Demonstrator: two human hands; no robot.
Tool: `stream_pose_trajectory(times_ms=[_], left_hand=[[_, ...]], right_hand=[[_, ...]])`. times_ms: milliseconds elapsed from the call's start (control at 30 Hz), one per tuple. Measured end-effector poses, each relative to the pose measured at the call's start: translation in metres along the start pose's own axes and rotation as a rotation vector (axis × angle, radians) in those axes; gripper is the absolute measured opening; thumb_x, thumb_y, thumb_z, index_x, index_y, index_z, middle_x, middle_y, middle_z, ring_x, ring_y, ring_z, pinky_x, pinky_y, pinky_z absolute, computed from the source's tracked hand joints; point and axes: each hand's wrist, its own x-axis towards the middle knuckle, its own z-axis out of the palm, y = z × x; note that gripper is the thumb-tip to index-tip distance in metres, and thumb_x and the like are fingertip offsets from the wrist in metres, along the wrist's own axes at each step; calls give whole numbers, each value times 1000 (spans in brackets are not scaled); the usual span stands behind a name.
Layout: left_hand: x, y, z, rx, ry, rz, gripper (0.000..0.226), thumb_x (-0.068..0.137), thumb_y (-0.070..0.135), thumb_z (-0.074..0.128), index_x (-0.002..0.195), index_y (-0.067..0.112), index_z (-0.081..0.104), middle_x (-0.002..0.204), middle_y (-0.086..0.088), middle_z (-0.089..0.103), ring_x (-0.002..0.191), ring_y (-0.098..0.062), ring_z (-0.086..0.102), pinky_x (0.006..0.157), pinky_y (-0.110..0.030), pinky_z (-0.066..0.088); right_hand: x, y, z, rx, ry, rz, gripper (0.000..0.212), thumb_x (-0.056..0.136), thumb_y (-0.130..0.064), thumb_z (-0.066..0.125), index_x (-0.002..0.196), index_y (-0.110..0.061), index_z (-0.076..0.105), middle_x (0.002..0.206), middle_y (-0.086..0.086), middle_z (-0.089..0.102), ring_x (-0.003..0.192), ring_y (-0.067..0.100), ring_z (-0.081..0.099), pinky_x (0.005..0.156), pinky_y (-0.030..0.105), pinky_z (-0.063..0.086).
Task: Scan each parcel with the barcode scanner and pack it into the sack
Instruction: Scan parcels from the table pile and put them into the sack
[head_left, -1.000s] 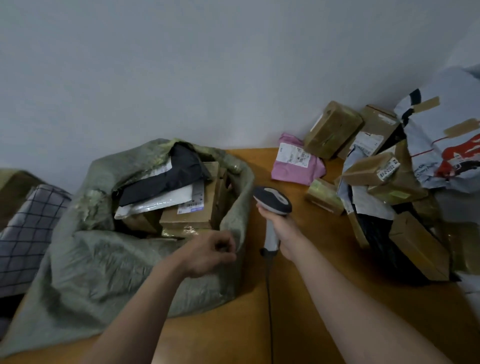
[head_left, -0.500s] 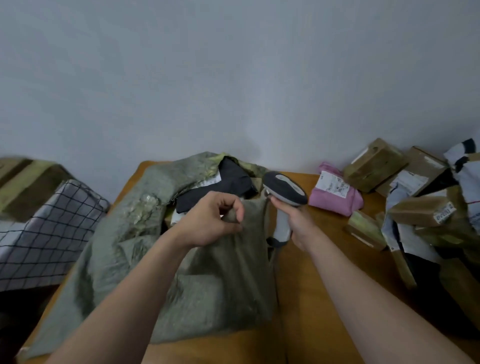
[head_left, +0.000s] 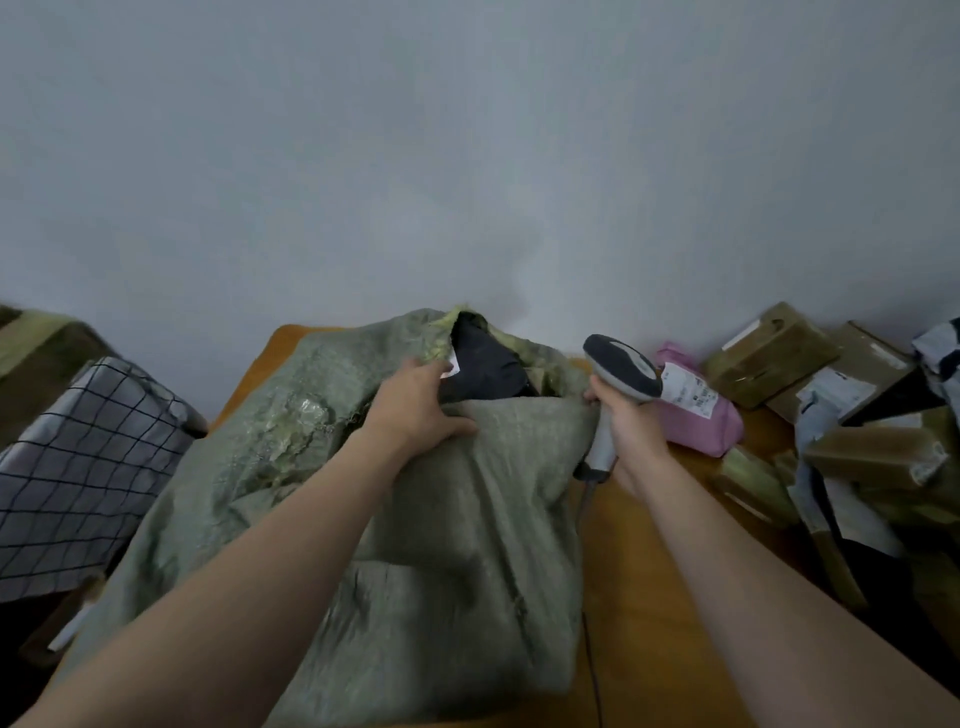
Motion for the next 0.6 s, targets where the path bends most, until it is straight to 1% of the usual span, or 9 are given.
stream_pose_trajectory(times_ms=[67, 133, 167, 200, 233, 333, 467, 533, 600], left_hand=[[20, -4, 4, 53, 76, -91, 102, 77, 80, 66, 157, 25, 35, 150, -16, 41, 137, -39, 43, 111, -49, 39], [40, -15, 6, 73, 52, -196, 108, 84, 80, 58, 164, 20, 15, 164, -19, 26, 148, -44, 29, 118, -54, 29], [50, -23, 9, 74, -7, -244, 107, 89, 74, 58, 165, 16, 9, 165, -22, 28, 148, -44, 30, 119, -52, 29], [57, -30, 10, 73, -67, -279, 102, 94, 66, 59, 164, 12, 9, 160, -24, 36, 145, -44, 38, 118, -49, 32], [60, -35, 11, 70, -94, -300, 90, 98, 57, 59, 161, 8, 18, 153, -25, 47, 139, -43, 47, 113, -48, 39], [65, -41, 10, 107, 5, -270, 39, 99, 25, 56, 131, 2, 58, 130, -24, 65, 118, -42, 63, 98, -47, 54], [51, -10, -7, -36, 132, -169, 22, 97, 16, 56, 111, 6, 70, 120, -26, 69, 113, -43, 64, 91, -44, 51], [37, 14, -21, -209, 237, -56, 18, 96, 15, 48, 84, 9, 59, 96, -24, 66, 97, -42, 63, 77, -43, 43], [14, 42, -31, -435, 290, 51, 21, 93, 22, 36, 73, 14, 40, 75, -10, 52, 81, -33, 54, 70, -45, 36]], right_hand=[[-7, -8, -9, 28, -22, 20, 52, 72, -47, 84, 110, -13, 75, 107, 4, 76, 108, 27, 70, 91, 44, 57], [-14, -18, -20, 66, -20, 9, 62, 68, -49, 86, 119, -15, 74, 105, 5, 76, 100, 24, 70, 81, 41, 57], [-16, -24, -25, 85, -6, -20, 55, 74, -43, 86, 120, -15, 74, 104, 5, 76, 98, 23, 70, 77, 38, 56], [-19, -29, -30, 100, 23, -50, 44, 82, -35, 84, 119, -15, 74, 103, 4, 76, 97, 22, 71, 74, 36, 56], [-23, -36, -34, 116, 44, -71, 33, 86, -27, 82, 116, -14, 73, 102, 3, 76, 95, 20, 71, 71, 33, 56], [-32, -48, -39, 98, 57, -87, 14, 89, -14, 78, 100, -18, 70, 91, -4, 73, 87, 13, 70, 60, 22, 54], [-38, -50, -38, 69, -36, -56, 9, 88, -10, 77, 91, -13, 69, 77, -2, 77, 83, 20, 74, 58, 25, 56], [-44, -52, -33, 94, -67, -57, 10, 87, -7, 76, 93, -12, 70, 83, 2, 78, 87, 23, 75, 61, 28, 59], [-51, -54, -28, 119, -111, -89, 14, 87, -3, 75, 97, -12, 73, 93, 5, 79, 93, 25, 76, 72, 35, 63]])
